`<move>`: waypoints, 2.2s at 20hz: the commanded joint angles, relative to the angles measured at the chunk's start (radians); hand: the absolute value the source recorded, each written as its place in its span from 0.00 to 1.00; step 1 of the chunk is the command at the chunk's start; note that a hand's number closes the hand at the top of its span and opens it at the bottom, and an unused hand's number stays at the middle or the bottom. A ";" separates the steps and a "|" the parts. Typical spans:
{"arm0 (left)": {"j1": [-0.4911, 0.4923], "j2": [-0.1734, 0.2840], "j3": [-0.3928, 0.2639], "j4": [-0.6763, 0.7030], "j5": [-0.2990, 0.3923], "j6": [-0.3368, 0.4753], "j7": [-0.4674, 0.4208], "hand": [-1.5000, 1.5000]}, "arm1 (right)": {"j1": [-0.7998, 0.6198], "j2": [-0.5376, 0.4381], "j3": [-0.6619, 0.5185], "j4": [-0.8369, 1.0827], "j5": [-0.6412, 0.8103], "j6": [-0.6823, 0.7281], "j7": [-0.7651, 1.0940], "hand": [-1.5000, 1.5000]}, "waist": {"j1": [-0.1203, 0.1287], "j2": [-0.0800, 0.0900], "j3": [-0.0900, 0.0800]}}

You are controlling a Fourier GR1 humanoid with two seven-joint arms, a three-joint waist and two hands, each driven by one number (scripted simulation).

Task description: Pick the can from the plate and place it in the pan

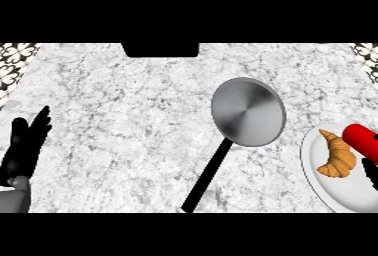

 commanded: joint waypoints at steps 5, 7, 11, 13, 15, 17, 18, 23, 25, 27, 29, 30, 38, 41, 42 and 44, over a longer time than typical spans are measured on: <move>-0.020 -0.024 -0.023 -0.023 -0.037 0.006 0.044 0.50 | -0.310 0.140 0.135 0.154 0.048 0.011 0.186 1.00 | 0.017 0.004 0.001; -0.005 -0.045 -0.010 0.024 -0.034 0.013 -0.031 0.50 | -0.394 0.152 0.135 0.180 0.029 0.048 0.239 1.00 | 0.016 0.004 0.000; -0.086 -0.031 -0.004 0.095 -0.046 0.003 -0.025 0.50 | -0.563 0.244 0.179 0.452 0.083 -0.046 0.197 1.00 | 0.023 0.009 0.001; -0.050 -0.016 -0.001 0.041 -0.040 -0.018 -0.006 0.50 | -0.617 0.291 0.191 0.504 0.097 -0.062 0.235 1.00 | 0.023 0.006 0.001; -0.035 -0.033 0.008 0.067 -0.030 -0.024 -0.051 0.50 | -0.648 0.295 0.166 0.645 0.095 -0.092 0.164 1.00 | 0.020 0.006 0.001; -0.057 -0.001 0.034 0.083 -0.014 -0.044 -0.041 0.50 | -0.733 0.332 0.170 0.781 0.133 -0.143 0.174 1.00 | 0.026 0.008 0.001; -0.074 -0.036 -0.003 0.038 -0.046 -0.003 0.008 0.50 | -0.801 0.287 0.119 0.888 0.099 -0.124 0.116 1.00 | 0.032 0.010 0.002; -0.070 -0.055 0.005 0.074 -0.053 0.007 -0.046 0.50 | -0.869 0.367 0.107 1.168 0.125 -0.272 -0.019 1.00 | 0.036 0.014 0.002; -0.036 -0.070 -0.019 0.055 -0.073 0.011 -0.055 0.50 | -0.914 0.423 0.128 1.235 0.147 -0.298 -0.002 1.00 | 0.039 0.013 0.002; -0.050 -0.004 0.022 0.033 -0.021 -0.066 -0.025 0.50 | -0.936 0.442 0.094 1.332 0.126 -0.339 -0.056 1.00 | 0.051 0.017 0.002; -0.071 -0.019 0.014 0.029 -0.034 -0.041 -0.009 0.50 | -0.978 0.433 0.009 1.367 0.035 -0.319 -0.090 1.00 | 0.057 0.021 0.003; -0.107 -0.028 0.012 0.065 -0.038 -0.035 0.000 0.50 | -0.975 0.490 0.026 1.405 0.048 -0.351 -0.098 1.00 | 0.057 0.025 0.003; -0.102 -0.061 -0.021 0.023 -0.069 -0.011 0.002 0.50 | -1.062 0.490 -0.055 1.614 0.000 -0.379 -0.234 0.00 | 0.067 0.028 0.004; -0.060 -0.038 -0.001 0.024 -0.048 -0.046 -0.008 0.50 | -1.086 0.491 -0.094 1.620 -0.038 -0.389 -0.291 0.00 | 0.067 0.024 0.003; -0.065 -0.069 -0.015 0.033 -0.067 -0.012 -0.021 0.50 | -1.071 0.523 -0.109 1.621 -0.050 -0.437 -0.311 0.00 | 0.069 0.027 0.003; -0.108 -0.003 0.024 0.049 -0.036 -0.066 0.001 0.50 | -1.089 0.510 -0.150 1.607 -0.094 -0.422 -0.362 0.00 | 0.068 0.029 0.004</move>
